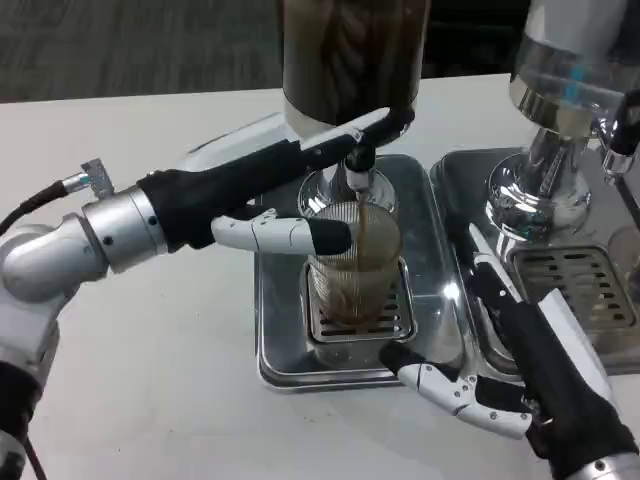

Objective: Grasp the cup under the faucet to collect the drink, then remove the cup.

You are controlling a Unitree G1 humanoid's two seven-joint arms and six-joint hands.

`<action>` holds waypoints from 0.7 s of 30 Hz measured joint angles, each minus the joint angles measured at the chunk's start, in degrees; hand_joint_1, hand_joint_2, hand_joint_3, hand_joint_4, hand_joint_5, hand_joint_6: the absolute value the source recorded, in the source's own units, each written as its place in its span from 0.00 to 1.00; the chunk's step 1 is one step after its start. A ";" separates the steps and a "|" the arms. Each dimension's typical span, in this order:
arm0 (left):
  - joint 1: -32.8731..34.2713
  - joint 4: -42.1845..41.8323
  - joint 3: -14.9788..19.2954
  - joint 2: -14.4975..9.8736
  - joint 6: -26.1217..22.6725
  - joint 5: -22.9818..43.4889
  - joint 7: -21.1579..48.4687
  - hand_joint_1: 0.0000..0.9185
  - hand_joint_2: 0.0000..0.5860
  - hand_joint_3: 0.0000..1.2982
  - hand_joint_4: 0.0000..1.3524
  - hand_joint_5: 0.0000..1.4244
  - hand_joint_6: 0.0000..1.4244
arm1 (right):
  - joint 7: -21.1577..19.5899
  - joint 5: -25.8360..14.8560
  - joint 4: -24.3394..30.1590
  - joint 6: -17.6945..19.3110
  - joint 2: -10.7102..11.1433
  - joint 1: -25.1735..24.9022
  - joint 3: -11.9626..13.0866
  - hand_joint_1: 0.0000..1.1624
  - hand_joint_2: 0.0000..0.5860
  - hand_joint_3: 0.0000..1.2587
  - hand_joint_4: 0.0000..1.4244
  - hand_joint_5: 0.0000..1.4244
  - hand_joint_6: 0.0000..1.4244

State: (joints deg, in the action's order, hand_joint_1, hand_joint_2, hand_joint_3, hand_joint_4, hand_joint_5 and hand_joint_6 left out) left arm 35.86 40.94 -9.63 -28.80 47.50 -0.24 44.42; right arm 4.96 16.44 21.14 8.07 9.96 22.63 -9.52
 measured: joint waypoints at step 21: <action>-0.63 -0.29 0.00 -0.26 0.01 -0.12 -0.89 0.00 0.01 0.00 0.00 0.00 0.00 | 0.27 -0.04 -6.01 -2.85 -1.71 -4.28 -0.95 0.69 0.32 0.00 0.00 0.00 0.04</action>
State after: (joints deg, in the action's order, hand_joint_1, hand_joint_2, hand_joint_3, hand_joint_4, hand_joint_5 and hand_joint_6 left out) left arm 35.23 40.65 -9.63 -29.06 47.51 -0.36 43.54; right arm 5.23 16.40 15.14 5.22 8.24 18.36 -10.47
